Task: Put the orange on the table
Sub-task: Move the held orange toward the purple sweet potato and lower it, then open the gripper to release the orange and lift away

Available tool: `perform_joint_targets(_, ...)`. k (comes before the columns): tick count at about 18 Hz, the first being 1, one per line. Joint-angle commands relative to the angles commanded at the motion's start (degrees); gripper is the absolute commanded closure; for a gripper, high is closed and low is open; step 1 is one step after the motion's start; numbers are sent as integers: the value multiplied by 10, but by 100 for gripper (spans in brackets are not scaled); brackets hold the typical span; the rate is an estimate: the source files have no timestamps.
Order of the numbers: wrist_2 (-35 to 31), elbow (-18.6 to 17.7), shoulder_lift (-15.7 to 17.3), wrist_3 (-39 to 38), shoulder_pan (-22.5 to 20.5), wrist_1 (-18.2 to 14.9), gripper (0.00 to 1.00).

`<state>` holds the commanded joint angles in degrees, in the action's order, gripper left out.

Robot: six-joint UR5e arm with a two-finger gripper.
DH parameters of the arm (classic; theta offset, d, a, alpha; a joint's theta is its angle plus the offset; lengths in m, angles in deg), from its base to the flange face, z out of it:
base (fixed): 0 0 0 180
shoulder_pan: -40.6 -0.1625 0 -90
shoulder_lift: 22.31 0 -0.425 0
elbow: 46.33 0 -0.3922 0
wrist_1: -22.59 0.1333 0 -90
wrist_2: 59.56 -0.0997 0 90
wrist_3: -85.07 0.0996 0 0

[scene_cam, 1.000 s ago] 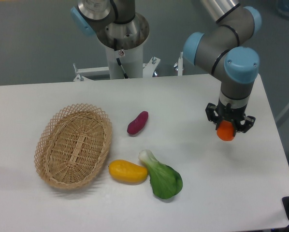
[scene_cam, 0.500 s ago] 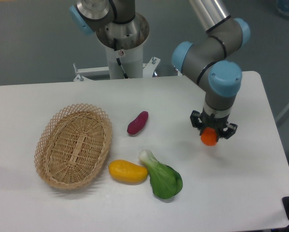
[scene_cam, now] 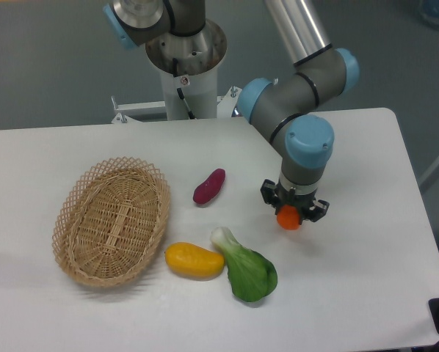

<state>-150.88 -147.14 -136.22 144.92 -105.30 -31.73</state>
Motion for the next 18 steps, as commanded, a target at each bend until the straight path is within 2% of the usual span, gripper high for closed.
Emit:
perform_joint_targets(1,1,0,0,0,0,0,28)
perform_joint_targets(2,-1,0,0,-1,1,0,0)
perform_joint_targets(3,3,1,13,0,-2,-3,0)
perform_joint_targets(8,5,7,22,3,-7,-4,0)
perform_joint_targets(11,6,9,40,10,-46,-10,0)
perform_joint_targets(13,6,14,45,53,-71,-11,0)
perform_joint_targets(18,11,45,38,65,-96,-11,0)
